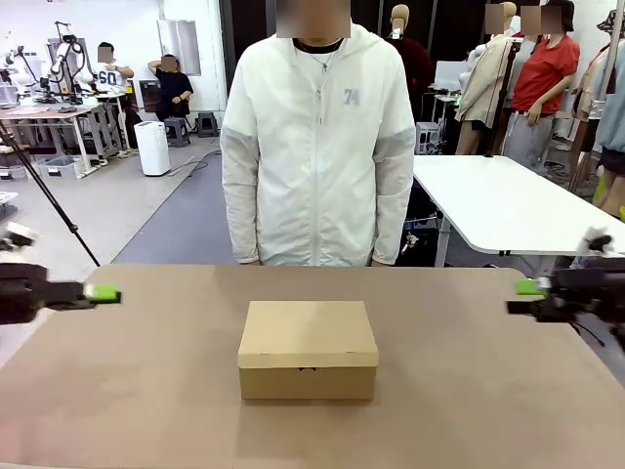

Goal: Pack the items into the box.
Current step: Close the Mailer Box.

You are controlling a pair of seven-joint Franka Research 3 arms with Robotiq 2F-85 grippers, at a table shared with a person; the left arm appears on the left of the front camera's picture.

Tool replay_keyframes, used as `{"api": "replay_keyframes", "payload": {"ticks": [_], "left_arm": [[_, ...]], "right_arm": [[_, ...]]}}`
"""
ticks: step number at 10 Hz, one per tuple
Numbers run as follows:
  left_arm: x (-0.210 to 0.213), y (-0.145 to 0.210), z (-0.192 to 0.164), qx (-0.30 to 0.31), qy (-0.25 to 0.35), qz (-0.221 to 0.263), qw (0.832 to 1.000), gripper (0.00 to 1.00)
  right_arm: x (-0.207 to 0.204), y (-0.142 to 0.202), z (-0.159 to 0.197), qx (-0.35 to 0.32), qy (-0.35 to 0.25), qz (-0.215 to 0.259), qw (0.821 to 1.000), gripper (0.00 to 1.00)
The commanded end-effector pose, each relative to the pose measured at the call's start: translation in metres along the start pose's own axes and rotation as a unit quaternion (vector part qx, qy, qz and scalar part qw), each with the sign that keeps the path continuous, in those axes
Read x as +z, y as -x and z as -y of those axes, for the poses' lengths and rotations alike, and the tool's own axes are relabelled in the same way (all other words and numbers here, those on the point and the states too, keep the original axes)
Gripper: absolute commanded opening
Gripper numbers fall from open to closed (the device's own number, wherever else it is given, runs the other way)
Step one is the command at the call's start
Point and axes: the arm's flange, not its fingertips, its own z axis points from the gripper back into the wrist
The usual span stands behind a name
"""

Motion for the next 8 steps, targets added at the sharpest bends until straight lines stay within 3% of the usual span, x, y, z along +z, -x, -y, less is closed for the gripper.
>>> {"api": "replay_keyframes", "payload": {"ticks": [1, 2, 3, 8], "left_arm": [[0.013, -0.016, -0.005, 0.067, -0.024, 0.135, 0.988, 0.81], [0.022, -0.012, -0.016, 0.109, -0.048, 0.137, 0.983, 0.81], [0.022, -0.008, -0.003, 0.044, -0.010, 0.058, 0.997, 0.81], [0.022, -0.008, -0.003, 0.044, -0.010, 0.058, 0.997, 0.81]], "right_arm": [[0.029, 0.007, 0.014, -0.066, -0.002, 0.036, 0.997, 0.83], [0.042, 0.013, 0.021, -0.077, -0.015, 0.043, 0.996, 0.83], [0.046, 0.011, 0.025, -0.049, 0.005, 0.053, 0.997, 0.83], [0.042, 0.017, 0.019, -0.057, 0.011, 0.041, 0.998, 0.83]]}}
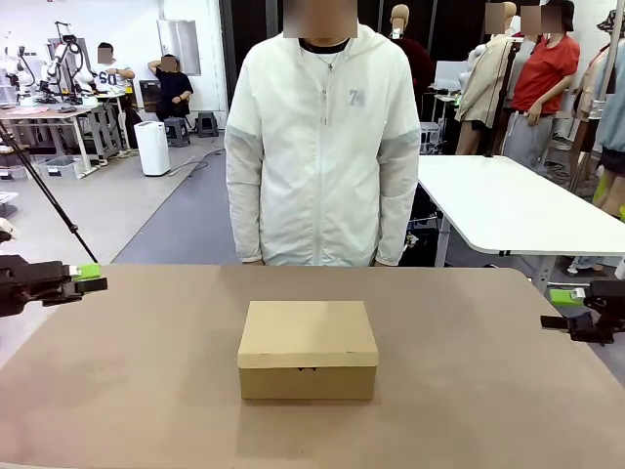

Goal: Pack the items into the box.
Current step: Close the Mailer Box.

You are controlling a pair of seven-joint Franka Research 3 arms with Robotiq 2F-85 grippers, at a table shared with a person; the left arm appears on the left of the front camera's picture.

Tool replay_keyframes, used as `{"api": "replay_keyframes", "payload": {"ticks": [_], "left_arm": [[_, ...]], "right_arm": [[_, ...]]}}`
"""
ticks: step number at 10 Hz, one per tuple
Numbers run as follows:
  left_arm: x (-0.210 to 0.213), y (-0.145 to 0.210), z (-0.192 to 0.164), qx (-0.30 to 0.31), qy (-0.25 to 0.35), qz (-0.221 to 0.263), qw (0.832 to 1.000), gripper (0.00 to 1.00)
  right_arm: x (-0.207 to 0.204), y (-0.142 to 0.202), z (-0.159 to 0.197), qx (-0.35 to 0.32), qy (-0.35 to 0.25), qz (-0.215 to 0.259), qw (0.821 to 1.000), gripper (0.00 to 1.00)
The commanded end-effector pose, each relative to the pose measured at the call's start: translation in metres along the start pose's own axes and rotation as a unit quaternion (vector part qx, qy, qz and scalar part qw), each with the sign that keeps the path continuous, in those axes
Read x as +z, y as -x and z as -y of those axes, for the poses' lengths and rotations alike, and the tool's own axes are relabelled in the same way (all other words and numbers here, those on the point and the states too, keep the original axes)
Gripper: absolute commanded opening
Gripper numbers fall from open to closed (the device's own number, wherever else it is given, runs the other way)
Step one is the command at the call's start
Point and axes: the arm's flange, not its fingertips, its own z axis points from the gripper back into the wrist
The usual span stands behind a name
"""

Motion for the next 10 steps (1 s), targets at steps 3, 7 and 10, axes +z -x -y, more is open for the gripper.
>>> {"api": "replay_keyframes", "payload": {"ticks": [3, 7, 10], "left_arm": [[0.0037, -0.0004, 0.0034, -0.008, 0.004, -0.002, 1.000, 0.81], [0.0037, -0.0004, 0.0034, -0.008, 0.004, -0.002, 1.000, 0.81], [0.0065, -0.0058, 0.0059, 0.004, -0.003, -0.017, 1.000, 1.00]], "right_arm": [[-0.0022, -0.0003, -0.0041, 0.003, 0.001, -0.003, 1.000, 0.83], [-0.0022, -0.0003, -0.0041, 0.003, 0.001, -0.003, 1.000, 0.83], [0.0036, 0.0063, -0.0001, -0.025, 0.027, 0.000, 0.999, 1.00]]}}
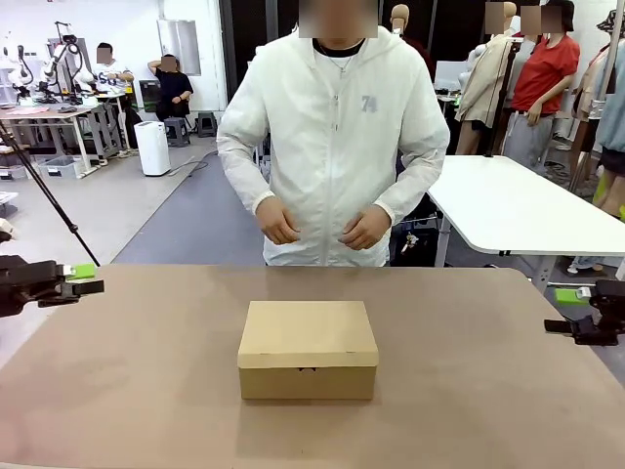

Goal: Pack the items into the box.
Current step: Close the Mailer Box.

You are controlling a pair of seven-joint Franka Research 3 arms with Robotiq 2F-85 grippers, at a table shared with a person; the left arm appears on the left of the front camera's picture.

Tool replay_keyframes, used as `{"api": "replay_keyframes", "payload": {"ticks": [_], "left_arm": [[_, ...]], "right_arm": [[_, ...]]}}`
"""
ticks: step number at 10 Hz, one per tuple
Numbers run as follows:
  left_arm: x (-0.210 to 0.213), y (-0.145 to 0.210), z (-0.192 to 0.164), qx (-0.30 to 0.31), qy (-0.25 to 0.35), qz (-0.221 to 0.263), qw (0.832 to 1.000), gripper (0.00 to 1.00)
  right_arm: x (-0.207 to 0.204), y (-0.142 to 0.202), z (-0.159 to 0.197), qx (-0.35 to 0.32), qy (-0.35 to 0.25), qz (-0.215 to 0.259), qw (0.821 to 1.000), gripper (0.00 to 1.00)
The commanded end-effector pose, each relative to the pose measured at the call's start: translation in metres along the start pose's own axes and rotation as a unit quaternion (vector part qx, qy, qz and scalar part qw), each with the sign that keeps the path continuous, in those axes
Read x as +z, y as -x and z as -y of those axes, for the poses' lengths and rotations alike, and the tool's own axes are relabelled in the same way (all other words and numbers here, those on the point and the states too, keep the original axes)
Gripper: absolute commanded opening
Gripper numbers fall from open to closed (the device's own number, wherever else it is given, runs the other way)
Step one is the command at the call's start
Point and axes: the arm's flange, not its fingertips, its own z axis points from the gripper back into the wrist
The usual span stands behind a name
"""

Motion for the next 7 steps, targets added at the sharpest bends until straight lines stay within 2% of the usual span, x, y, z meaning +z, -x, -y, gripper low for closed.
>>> {"api": "replay_keyframes", "payload": {"ticks": [1, 7], "left_arm": [[-0.0008, 0.0007, -0.0005, 0.000, 0.000, 0.005, 1.000, 1.00], [-0.0008, 0.0007, -0.0005, 0.000, 0.000, 0.005, 1.000, 1.00]], "right_arm": [[-0.0014, -0.0012, -0.0021, 0.003, -0.007, -0.002, 1.000, 1.00], [-0.0014, -0.0012, -0.0021, 0.003, -0.007, -0.002, 1.000, 1.00]]}}
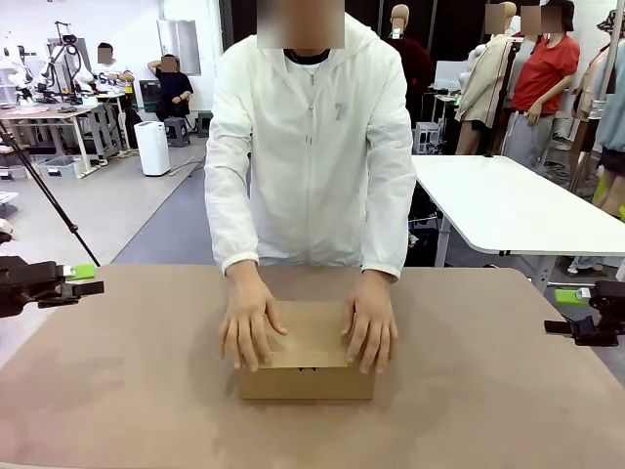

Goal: Pack the items into the box.
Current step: Close the Mailer Box.

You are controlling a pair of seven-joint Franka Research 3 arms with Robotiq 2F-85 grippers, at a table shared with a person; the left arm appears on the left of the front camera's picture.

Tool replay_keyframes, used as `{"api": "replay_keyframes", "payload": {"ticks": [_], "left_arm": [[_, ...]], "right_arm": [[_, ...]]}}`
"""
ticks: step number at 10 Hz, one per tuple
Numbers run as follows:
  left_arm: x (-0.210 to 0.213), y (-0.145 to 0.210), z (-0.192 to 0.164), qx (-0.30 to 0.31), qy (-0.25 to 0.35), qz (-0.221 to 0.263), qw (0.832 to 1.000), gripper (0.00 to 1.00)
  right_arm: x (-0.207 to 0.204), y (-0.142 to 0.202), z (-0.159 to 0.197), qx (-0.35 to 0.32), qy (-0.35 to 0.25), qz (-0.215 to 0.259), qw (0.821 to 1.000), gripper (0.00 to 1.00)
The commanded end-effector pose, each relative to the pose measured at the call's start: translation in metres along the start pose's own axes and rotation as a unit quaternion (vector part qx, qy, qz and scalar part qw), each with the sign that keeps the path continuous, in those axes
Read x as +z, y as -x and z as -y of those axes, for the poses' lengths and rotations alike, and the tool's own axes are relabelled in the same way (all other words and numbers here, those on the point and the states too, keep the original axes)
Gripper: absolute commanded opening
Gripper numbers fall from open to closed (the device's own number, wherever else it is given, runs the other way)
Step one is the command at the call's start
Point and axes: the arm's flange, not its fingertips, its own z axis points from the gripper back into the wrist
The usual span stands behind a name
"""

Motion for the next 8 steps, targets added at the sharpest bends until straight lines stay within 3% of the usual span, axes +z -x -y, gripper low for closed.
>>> {"api": "replay_keyframes", "payload": {"ticks": [1, 8], "left_arm": [[-0.0006, -0.0003, 0.0010, -0.002, 0.000, 0.005, 1.000, 1.00], [-0.0006, -0.0003, 0.0010, -0.002, 0.000, 0.005, 1.000, 1.00]], "right_arm": [[-0.0010, -0.0013, -0.0023, 0.003, -0.005, -0.001, 1.000, 1.00], [-0.0010, -0.0013, -0.0023, 0.003, -0.005, -0.001, 1.000, 1.00]]}}
